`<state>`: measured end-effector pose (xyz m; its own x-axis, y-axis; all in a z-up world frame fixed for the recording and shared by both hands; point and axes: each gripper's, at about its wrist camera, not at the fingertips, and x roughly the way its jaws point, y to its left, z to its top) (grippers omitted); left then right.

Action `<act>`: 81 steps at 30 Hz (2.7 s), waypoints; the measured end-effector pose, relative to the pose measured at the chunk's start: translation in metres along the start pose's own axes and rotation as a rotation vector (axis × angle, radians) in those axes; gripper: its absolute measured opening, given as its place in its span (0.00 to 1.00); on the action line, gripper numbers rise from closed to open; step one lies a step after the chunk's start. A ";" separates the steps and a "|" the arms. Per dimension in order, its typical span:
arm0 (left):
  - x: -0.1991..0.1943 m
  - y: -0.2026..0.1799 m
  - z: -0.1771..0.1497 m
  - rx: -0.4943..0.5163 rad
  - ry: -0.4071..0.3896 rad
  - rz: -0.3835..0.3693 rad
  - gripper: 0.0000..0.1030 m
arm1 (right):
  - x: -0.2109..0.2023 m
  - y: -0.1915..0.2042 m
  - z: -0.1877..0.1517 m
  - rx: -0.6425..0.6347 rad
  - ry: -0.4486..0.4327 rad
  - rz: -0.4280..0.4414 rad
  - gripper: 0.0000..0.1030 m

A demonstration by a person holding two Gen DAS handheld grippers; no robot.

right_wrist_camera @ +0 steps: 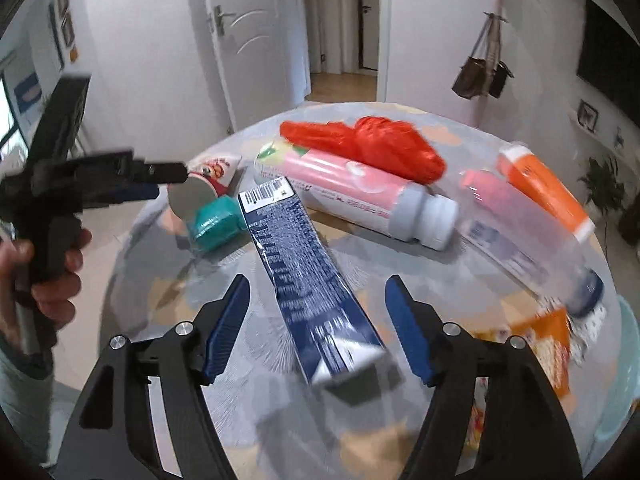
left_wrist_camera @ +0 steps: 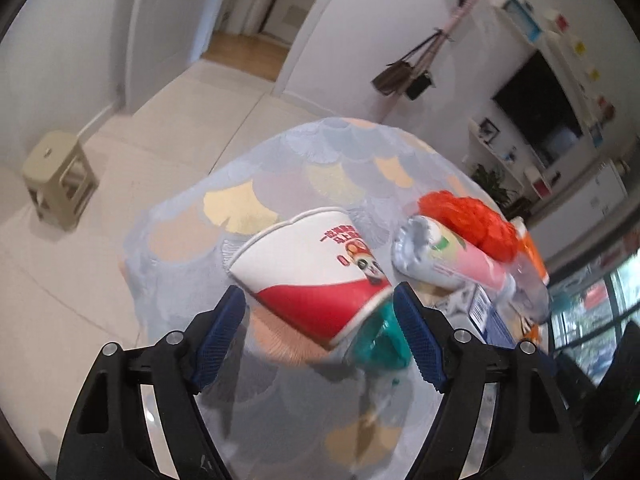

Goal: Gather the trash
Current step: 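Grasp the red-white paper cup with the left tool while the right tool grasps the blue carton, then carry the cup and carton to the blue basket and release both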

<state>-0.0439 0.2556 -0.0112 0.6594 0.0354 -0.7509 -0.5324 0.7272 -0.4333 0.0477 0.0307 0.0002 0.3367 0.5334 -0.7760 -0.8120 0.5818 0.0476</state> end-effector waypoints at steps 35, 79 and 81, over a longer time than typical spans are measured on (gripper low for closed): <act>-0.042 -0.133 -0.005 0.348 -0.236 -0.031 0.66 | -0.092 -0.029 -0.016 0.186 -0.173 -0.018 0.33; 0.159 -0.489 -0.162 0.880 0.175 -0.292 0.70 | -0.148 -0.387 -0.238 1.084 -0.113 -0.506 0.39; 0.148 -0.484 -0.160 0.867 0.159 -0.301 0.70 | -0.151 -0.383 -0.235 1.076 -0.122 -0.499 0.39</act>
<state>0.2265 -0.2002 0.0074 0.5906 -0.2855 -0.7548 0.2742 0.9507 -0.1451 0.1952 -0.4172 -0.0485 0.5917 0.1229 -0.7967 0.2189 0.9267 0.3055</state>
